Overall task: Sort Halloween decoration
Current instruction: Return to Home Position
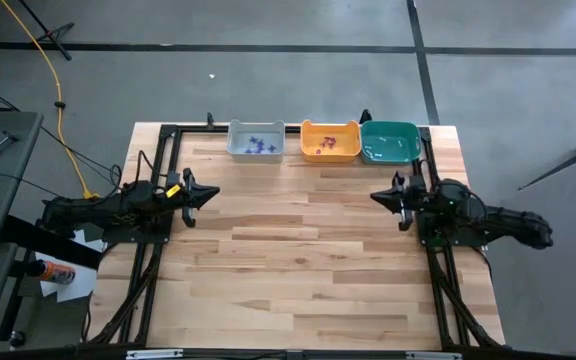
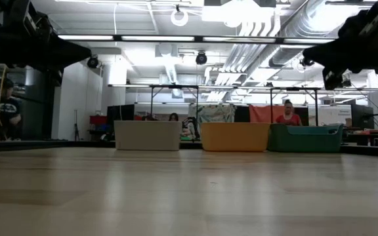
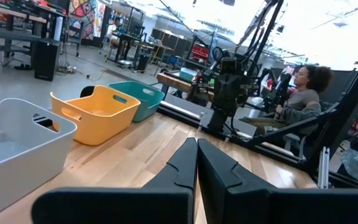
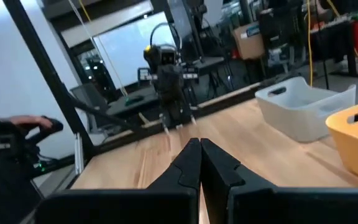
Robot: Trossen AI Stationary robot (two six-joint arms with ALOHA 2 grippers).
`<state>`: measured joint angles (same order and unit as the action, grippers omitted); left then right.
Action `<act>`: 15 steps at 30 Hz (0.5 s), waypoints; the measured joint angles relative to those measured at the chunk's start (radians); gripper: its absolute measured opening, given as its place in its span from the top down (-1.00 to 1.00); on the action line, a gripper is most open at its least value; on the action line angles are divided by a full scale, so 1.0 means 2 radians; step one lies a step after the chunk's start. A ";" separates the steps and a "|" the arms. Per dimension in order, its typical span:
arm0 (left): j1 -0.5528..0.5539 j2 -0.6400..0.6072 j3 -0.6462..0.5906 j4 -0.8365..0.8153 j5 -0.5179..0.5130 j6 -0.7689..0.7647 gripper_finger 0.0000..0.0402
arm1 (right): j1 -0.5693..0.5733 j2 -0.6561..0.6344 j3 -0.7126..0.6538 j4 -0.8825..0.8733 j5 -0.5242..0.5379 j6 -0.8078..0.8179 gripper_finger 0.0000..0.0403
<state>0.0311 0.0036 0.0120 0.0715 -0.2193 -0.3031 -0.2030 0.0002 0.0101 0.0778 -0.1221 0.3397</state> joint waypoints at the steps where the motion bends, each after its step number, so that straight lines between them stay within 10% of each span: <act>1: 0.000 0.000 0.000 0.000 -0.001 0.000 1.00 | 0.003 0.000 0.000 0.005 0.002 0.000 1.00; 15: 0.000 0.000 0.000 0.000 0.000 0.000 1.00 | 0.043 0.000 0.000 -0.006 0.003 0.000 1.00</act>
<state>0.0311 0.0036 0.0120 0.0715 -0.2199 -0.3031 -0.1175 -0.0002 0.0097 0.0652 -0.1165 0.3397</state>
